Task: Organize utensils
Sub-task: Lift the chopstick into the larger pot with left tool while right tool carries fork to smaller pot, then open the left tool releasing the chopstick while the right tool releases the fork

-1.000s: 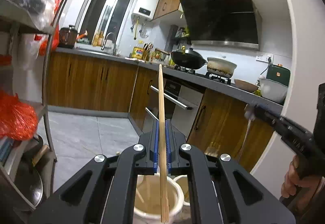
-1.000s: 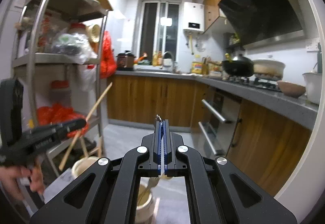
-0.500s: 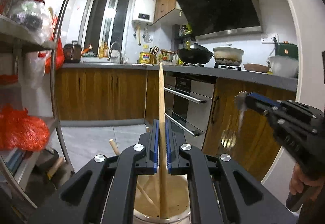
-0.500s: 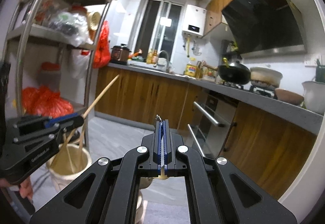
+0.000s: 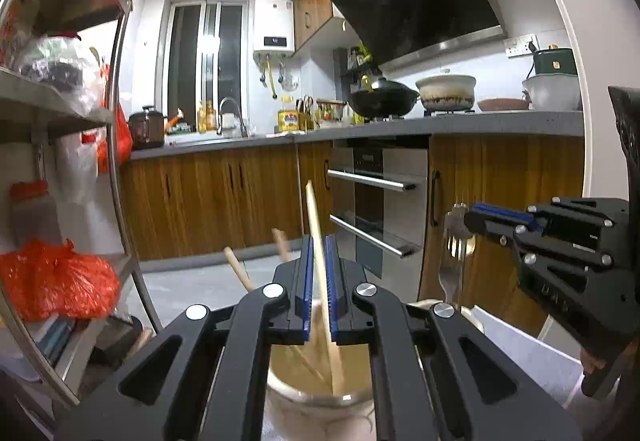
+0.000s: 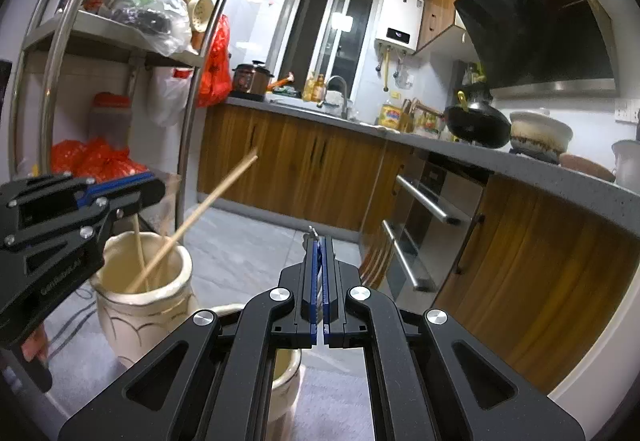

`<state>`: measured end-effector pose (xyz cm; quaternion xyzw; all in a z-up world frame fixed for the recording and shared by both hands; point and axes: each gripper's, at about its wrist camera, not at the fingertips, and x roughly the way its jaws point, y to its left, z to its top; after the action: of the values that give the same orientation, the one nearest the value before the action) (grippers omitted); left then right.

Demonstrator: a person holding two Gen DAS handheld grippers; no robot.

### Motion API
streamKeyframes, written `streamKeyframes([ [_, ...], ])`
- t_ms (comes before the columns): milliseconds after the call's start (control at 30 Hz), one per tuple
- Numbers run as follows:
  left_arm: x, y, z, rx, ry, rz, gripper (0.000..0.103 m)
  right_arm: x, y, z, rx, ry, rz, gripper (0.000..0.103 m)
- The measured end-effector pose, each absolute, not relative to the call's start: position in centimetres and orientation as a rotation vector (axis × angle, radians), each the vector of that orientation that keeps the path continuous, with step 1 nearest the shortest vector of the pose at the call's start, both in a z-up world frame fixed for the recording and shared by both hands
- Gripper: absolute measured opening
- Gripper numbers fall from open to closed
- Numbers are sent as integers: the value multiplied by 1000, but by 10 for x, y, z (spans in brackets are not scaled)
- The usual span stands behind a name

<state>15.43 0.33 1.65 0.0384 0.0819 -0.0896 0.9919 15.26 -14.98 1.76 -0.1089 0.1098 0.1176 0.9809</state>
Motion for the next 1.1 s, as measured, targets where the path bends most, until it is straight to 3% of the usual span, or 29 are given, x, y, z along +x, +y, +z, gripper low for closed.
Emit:
streamKeyframes([
  [467,148,15,0,33,239,-176,6,156,-152,11,-197,272,271,3],
  [700,139,17,8,39,244,-182,8,145,-157,18,-147,249,312,30],
  [833,130,21,12,39,248,-179,17,138,-168,25,-90,249,322,42],
  [1000,116,26,17,28,271,-168,19,126,-185,31,-10,251,315,64],
  [1100,104,27,21,26,281,-165,38,119,-192,32,27,259,321,79],
])
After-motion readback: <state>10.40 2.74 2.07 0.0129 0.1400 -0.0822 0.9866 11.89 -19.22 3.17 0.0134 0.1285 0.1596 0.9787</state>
